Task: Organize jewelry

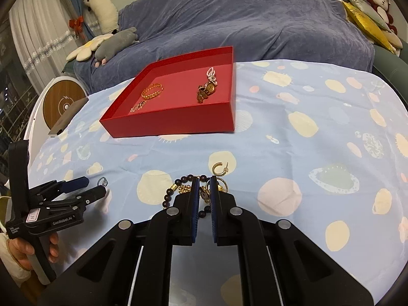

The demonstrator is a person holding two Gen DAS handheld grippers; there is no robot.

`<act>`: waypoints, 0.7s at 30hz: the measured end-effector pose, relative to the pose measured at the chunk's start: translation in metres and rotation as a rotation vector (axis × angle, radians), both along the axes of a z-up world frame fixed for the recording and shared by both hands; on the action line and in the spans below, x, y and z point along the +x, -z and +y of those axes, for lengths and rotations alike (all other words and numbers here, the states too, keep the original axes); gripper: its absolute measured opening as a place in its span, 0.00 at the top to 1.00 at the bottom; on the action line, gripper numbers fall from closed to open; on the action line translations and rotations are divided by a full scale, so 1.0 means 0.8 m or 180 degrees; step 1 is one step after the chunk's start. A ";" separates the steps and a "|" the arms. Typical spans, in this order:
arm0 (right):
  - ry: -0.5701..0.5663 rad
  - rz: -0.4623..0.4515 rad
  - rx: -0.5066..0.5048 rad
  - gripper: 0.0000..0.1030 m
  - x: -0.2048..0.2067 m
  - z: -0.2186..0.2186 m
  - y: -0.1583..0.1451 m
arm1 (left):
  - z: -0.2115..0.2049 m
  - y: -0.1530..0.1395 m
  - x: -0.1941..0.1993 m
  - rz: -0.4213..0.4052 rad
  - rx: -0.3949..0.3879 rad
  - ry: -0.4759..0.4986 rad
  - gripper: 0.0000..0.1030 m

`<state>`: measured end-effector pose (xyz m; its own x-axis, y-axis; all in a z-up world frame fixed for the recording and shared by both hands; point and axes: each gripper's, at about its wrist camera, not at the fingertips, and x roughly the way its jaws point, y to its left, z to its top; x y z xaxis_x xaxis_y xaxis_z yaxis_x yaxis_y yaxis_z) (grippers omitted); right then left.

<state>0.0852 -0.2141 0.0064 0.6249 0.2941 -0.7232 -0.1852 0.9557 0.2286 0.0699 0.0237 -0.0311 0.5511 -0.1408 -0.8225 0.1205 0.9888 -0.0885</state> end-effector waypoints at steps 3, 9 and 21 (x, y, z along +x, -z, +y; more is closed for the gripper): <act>-0.0014 0.0018 -0.0002 0.93 -0.003 0.000 0.002 | -0.004 0.001 0.002 -0.0042 0.0029 0.0023 0.38; -0.0056 0.0049 -0.0018 0.93 -0.005 0.004 0.007 | -0.014 0.004 0.004 -0.0143 0.0188 0.0073 0.52; -0.0054 0.0033 -0.0001 0.93 -0.005 0.006 0.004 | -0.019 0.003 0.004 -0.0202 0.0297 0.0094 0.79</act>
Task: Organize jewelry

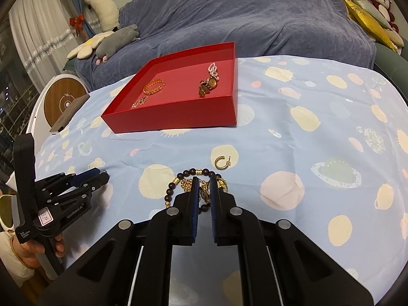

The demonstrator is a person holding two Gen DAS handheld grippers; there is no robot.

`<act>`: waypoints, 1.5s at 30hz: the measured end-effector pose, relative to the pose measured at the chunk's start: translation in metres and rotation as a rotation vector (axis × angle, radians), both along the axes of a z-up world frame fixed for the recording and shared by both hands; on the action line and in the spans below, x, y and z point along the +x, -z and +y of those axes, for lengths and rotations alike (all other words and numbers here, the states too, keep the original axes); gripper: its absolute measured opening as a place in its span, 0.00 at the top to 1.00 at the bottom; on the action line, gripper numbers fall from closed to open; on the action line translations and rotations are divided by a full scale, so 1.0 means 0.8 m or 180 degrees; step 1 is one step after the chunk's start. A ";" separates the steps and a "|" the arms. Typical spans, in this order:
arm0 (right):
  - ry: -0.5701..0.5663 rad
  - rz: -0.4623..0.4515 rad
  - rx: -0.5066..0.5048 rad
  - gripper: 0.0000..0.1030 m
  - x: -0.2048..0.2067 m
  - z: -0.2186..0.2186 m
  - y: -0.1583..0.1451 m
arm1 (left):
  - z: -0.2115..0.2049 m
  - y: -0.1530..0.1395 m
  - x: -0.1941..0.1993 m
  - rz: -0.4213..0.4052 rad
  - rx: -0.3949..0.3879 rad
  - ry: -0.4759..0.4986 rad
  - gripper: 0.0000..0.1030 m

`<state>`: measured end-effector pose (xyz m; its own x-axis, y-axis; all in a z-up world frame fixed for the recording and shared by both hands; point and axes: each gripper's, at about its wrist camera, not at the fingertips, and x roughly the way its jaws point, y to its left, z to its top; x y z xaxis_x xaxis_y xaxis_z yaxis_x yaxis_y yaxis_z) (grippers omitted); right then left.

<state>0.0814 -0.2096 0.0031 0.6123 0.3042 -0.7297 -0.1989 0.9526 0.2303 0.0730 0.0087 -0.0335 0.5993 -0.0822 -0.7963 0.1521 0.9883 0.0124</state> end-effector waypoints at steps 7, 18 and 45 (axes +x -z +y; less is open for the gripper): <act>-0.0019 -0.0100 0.0075 0.93 0.007 0.012 -0.022 | -0.006 -0.025 0.003 -0.0014 -0.0236 0.0015 0.79; 0.0025 -0.0405 0.0105 0.93 0.068 0.033 -0.077 | -0.004 -0.110 0.055 -0.0413 -0.0521 -0.0051 0.79; -0.0114 -0.0072 -0.0254 0.91 0.213 0.078 0.001 | 0.011 -0.060 0.179 -0.0149 -0.0433 -0.0211 0.79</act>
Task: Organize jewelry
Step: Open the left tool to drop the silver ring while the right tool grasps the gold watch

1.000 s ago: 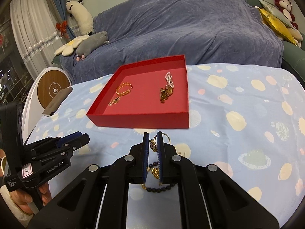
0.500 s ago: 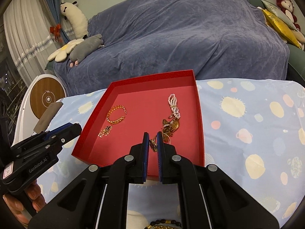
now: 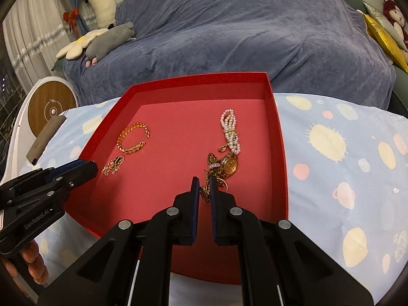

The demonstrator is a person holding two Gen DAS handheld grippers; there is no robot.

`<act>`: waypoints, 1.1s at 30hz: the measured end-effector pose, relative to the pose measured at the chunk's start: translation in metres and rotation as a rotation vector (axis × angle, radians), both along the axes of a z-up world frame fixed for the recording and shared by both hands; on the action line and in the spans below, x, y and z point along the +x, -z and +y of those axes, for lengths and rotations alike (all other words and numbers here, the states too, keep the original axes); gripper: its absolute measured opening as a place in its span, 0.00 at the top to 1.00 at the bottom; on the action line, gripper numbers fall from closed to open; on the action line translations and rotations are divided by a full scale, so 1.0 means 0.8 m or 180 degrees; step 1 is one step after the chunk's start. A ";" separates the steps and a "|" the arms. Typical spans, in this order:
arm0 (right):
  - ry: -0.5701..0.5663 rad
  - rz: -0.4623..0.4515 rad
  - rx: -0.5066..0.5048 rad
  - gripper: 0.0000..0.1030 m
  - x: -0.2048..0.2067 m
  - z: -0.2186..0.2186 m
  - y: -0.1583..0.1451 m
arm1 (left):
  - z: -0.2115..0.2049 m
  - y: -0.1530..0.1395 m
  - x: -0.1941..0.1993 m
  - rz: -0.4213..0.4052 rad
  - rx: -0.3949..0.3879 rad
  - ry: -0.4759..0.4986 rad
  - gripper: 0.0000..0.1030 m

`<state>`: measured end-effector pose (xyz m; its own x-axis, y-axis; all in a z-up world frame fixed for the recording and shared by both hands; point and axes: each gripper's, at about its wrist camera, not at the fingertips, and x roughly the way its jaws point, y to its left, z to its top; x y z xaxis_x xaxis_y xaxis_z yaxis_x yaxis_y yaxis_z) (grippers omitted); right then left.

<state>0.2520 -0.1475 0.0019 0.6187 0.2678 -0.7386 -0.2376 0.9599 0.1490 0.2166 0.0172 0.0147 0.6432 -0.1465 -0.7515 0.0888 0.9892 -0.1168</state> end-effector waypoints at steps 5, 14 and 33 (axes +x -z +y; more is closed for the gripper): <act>-0.0134 -0.0039 -0.0109 0.88 0.008 0.013 0.005 | 0.002 0.008 0.005 0.0054 0.0010 -0.0025 0.79; -0.0170 0.0110 -0.0532 0.89 0.036 0.041 0.025 | 0.005 0.013 0.009 0.0108 -0.0041 -0.0044 0.79; 0.0041 0.0000 -0.0293 1.00 0.019 -0.004 -0.010 | -0.001 0.009 0.005 0.0084 -0.0025 -0.0036 0.79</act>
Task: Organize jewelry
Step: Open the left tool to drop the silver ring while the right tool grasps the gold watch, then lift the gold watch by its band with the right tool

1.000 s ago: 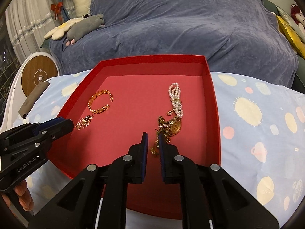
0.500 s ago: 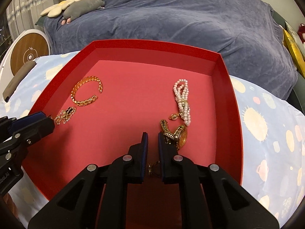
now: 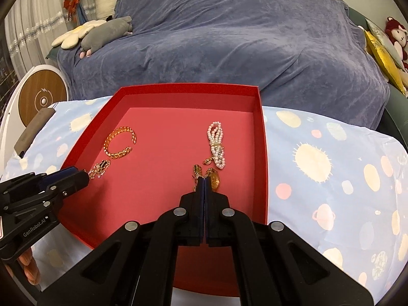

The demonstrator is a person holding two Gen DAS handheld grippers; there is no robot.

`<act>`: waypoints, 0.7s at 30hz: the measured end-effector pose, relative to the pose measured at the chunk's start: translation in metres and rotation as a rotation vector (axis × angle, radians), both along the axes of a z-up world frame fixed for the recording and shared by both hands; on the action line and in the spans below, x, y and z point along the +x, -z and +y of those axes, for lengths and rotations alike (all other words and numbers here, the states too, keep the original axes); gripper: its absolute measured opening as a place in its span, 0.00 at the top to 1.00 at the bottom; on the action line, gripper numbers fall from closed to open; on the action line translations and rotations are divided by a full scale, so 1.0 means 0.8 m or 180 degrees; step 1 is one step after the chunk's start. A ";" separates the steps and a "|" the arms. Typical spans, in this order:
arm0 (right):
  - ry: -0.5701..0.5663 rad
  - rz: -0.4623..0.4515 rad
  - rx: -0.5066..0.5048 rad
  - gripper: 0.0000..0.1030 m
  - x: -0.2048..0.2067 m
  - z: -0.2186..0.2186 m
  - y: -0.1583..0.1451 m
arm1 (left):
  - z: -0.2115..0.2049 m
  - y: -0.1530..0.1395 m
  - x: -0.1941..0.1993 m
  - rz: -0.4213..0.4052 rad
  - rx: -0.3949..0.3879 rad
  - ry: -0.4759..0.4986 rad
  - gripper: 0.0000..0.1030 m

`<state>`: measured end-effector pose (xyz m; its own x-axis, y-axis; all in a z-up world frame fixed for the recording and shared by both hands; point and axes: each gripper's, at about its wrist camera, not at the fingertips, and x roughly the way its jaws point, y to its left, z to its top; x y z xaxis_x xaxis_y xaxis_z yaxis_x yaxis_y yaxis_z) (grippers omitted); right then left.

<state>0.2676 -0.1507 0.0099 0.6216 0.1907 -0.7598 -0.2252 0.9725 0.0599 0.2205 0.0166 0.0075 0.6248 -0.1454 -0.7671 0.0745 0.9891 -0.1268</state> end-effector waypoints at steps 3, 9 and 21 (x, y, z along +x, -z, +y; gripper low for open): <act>-0.0093 0.0010 -0.0129 0.90 0.004 0.012 0.005 | -0.001 0.003 0.002 0.0042 -0.0016 0.0018 0.74; -0.0303 0.0224 -0.0341 0.89 0.023 0.035 0.016 | 0.005 0.007 0.006 0.0073 -0.0025 -0.0006 0.60; -0.0432 0.0473 -0.1133 0.92 0.053 0.068 0.031 | 0.010 0.001 0.002 0.0053 -0.0098 0.0003 0.59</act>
